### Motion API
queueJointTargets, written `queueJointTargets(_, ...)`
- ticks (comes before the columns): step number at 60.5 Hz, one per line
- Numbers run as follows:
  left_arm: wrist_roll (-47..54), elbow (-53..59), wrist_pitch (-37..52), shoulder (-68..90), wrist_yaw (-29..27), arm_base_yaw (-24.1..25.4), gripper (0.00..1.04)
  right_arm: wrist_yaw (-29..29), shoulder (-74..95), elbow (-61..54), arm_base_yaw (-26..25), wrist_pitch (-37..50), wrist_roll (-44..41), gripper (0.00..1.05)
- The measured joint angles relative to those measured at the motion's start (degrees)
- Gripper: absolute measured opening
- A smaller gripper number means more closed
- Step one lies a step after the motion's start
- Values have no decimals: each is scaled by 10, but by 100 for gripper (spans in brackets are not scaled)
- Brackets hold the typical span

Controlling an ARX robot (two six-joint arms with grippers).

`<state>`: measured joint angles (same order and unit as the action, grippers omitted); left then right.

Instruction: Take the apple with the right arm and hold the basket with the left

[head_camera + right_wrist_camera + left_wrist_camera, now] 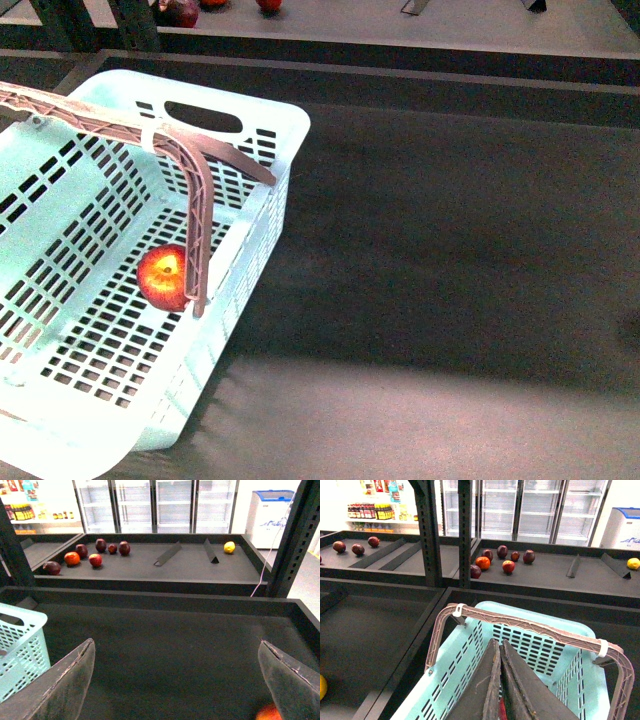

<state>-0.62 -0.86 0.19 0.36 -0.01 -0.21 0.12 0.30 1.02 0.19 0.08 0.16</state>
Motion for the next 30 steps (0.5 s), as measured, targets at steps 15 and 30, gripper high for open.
queueJointTargets(15,0,0,0,0,0,0,45,0,0,0,0,0,0,96)
queueJointTargets(30,0,0,0,0,0,0,93,0,0,0,0,0,0,96)
